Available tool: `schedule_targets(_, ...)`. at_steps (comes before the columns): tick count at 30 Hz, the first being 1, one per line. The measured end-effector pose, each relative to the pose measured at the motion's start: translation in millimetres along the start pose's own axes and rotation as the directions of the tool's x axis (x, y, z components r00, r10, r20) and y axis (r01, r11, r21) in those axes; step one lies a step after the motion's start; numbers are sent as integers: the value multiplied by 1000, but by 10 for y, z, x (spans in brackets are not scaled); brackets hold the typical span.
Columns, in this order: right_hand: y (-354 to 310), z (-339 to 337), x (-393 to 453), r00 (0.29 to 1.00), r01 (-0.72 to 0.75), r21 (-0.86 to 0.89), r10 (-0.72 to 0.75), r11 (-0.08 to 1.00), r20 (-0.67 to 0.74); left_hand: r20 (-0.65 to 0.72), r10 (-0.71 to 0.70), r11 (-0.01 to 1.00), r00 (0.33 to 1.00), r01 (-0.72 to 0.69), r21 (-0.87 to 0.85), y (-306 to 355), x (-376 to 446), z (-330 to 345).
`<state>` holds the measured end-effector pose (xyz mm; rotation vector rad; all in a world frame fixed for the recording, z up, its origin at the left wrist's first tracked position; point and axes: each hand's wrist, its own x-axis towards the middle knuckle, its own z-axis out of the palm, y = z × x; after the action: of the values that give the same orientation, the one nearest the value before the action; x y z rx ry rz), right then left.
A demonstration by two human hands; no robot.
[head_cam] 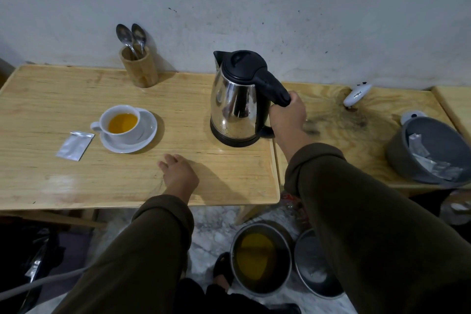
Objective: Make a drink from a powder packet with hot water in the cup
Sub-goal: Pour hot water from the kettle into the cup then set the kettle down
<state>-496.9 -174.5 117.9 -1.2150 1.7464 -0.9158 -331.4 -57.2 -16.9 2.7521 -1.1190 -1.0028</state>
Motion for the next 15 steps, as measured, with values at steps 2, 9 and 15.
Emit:
schedule_targets(2, -7, -1, -24, 997, 67, -67, -70, 995, -38, -10, 31, 999, 999, -31, 15, -62, 21, -6)
schedule_targets(9, -10, 130, -272, 973, 174, -195, -199, 965, -117, -79, 120, 984, 990, -129, -121, -272, -34, -191)
schedule_targets(15, -60, 270, -564, 963, 137, -258, -190, 956, -192, -52, 103, 968, 993, -113, -226, -523, -124, -371)
